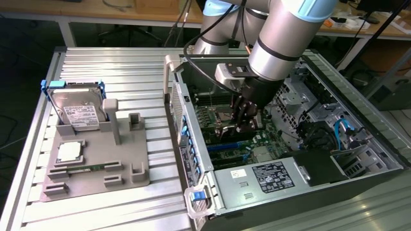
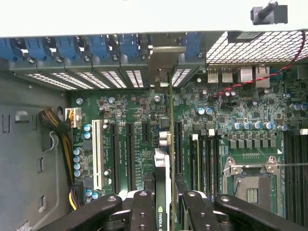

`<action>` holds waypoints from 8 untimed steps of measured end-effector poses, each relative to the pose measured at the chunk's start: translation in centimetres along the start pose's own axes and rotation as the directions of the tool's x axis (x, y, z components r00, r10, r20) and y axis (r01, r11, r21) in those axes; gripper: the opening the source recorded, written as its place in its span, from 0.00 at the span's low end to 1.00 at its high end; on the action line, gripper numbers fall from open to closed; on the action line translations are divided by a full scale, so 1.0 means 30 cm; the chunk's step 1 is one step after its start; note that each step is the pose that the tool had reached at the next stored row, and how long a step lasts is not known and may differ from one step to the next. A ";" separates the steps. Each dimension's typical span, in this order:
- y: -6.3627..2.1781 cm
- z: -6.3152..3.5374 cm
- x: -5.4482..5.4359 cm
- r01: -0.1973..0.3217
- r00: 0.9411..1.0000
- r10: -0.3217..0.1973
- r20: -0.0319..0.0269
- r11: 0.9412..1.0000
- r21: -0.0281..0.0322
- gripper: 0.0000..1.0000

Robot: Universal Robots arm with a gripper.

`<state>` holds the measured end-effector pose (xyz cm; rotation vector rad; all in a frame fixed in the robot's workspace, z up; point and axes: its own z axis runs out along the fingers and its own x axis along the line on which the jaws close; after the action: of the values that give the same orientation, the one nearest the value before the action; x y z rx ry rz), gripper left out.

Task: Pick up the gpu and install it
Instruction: 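Insert the gpu into the slot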

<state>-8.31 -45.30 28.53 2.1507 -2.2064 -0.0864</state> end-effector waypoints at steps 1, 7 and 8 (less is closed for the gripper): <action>0.000 0.000 0.000 0.000 1.000 0.000 0.000 1.000 0.000 0.27; 0.000 0.000 0.000 0.000 1.000 0.000 0.000 1.000 -0.002 0.27; 0.000 0.000 0.000 0.000 1.000 0.000 0.000 1.000 -0.003 0.27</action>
<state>-8.30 -45.30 28.53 2.1493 -2.2048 -0.0895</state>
